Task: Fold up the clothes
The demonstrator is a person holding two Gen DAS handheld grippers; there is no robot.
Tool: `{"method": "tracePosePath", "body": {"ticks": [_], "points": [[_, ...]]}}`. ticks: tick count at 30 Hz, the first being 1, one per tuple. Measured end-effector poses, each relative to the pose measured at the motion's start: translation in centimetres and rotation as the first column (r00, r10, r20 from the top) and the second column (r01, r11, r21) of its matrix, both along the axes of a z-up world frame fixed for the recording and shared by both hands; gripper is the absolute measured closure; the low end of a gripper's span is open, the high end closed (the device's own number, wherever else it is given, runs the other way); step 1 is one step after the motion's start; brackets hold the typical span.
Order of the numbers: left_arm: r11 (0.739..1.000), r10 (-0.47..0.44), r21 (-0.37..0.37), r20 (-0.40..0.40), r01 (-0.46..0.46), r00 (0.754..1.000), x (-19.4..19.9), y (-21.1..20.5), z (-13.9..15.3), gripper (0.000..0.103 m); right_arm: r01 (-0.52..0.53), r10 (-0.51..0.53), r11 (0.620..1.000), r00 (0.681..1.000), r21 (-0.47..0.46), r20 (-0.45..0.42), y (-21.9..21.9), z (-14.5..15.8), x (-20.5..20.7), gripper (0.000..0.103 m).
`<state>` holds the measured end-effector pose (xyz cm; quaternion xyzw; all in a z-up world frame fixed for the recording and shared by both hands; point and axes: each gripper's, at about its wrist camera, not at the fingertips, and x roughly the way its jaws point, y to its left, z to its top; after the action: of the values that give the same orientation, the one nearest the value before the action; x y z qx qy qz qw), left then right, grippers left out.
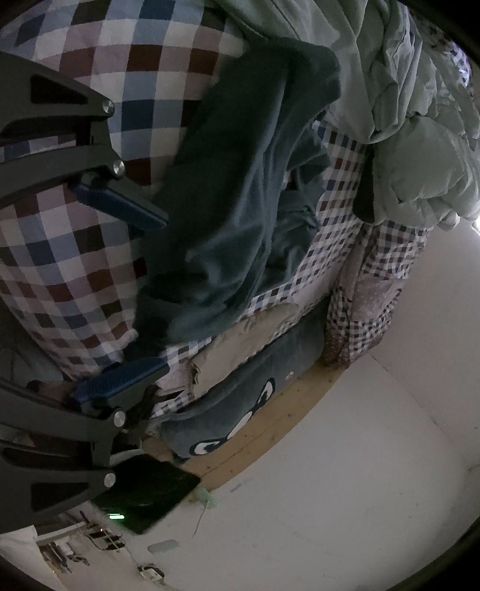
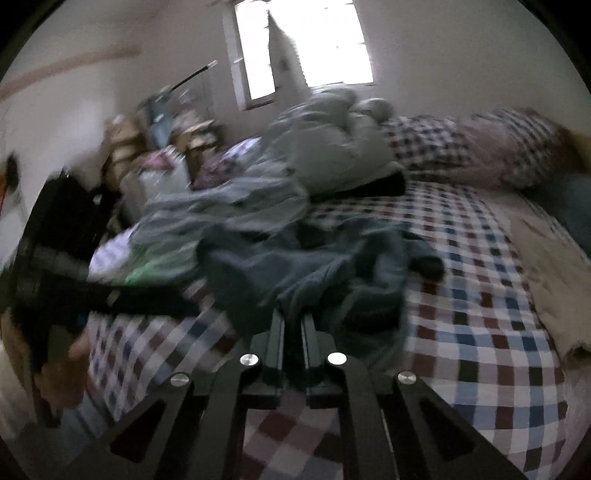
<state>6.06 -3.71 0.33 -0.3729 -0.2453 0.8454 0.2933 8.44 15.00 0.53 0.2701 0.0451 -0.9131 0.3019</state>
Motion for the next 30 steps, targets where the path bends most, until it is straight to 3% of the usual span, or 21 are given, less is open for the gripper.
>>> {"method": "tracePosePath", "body": {"ticks": [4,9,19,22,24,29,30], "points": [[1.000,-0.003,-0.008,-0.004,0.003,1.000,0.5,-0.2,0.1,0.027,-0.110,0.116,0.986,0.992,0.125,-0.042,-3.6,-0.9,2.8,0.097],[1.000,-0.011,-0.022,-0.002,0.011,1.000,1.1,-0.1,-0.1,0.027,-0.179,0.193,0.963,0.980,0.200,-0.056,-5.6,-2.0,4.5,0.097],[0.997,0.007,-0.074,-0.011,-0.008,1.000,1.3,0.5,-0.5,0.027,-0.225,0.242,0.949,0.969,0.220,-0.057,-6.0,-2.1,5.2,0.097],[0.998,0.026,-0.065,-0.022,-0.027,0.999,1.5,0.2,-0.3,0.036,-0.236,0.255,0.945,0.965,0.225,-0.057,-6.1,-2.1,5.4,0.097],[0.997,0.036,-0.062,-0.017,-0.036,0.999,1.4,-0.1,-0.3,0.049,-0.244,0.263,0.942,0.963,0.229,-0.057,-6.1,-2.1,5.5,0.097],[0.997,0.046,-0.059,0.002,-0.046,0.999,1.3,-0.2,-0.6,0.059,-0.248,0.267,0.942,0.962,0.228,-0.059,-6.1,-2.1,5.5,0.097],[0.997,0.049,-0.061,0.009,-0.048,0.999,1.2,-0.2,-0.7,0.067,-0.247,0.266,0.942,0.962,0.226,-0.060,-6.0,-2.1,5.5,0.097]]}}
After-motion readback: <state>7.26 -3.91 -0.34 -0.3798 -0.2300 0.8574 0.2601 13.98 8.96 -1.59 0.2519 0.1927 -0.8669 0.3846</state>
